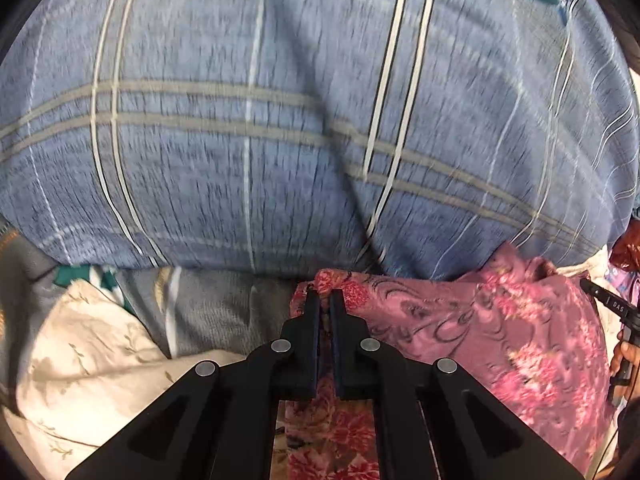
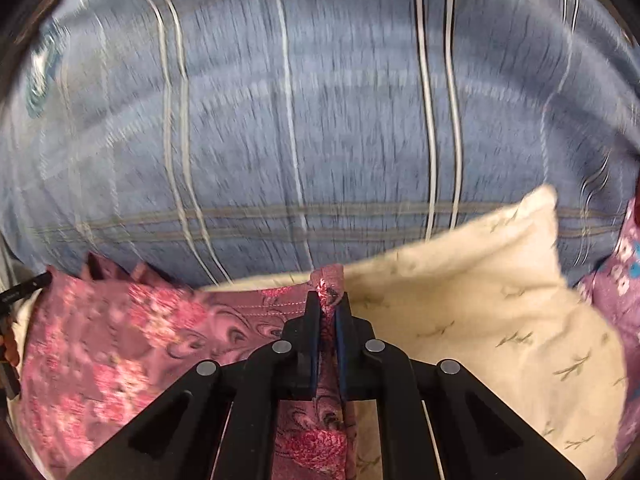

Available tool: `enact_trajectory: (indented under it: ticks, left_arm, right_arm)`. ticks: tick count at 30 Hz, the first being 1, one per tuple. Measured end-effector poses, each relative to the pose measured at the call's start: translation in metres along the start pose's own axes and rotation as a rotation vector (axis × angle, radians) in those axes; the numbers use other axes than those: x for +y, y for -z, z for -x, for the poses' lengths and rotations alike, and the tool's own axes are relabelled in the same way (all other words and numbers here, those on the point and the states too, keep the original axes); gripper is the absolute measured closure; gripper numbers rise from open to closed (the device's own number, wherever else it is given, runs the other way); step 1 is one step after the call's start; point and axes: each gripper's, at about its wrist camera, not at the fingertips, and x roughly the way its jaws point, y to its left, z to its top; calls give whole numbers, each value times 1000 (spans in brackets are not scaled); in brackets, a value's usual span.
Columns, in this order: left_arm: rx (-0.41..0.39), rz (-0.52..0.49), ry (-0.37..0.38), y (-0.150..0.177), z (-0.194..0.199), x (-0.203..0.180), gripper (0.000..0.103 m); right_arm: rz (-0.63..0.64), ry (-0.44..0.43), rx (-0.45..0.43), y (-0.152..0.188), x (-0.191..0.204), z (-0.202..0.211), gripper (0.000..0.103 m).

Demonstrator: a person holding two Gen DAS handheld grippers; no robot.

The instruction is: Fold small clothes

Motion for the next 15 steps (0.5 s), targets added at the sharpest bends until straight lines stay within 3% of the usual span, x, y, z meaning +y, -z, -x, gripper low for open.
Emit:
enact_trajectory:
  ticks: [2,4,6,10,15]
  left_arm:
    - [5,6,8,-1,-1,0,97]
    - [2,2,7,-4,6,-2,94]
    - [-4,-1,6,-6,21,0,82]
    - [-53,12,60,4,64,0,76]
    - [-67,-41,161,53,114,-19,76]
  right_arm:
    - [8,17,32,5,1,-8,96]
    - [21,42,25,5,3,-3,84]
    - [14,41,4,4,5,13,69]
    - [37,-13,-28,15,14,67,68]
    - [116,-139,-5,60,44,119,65]
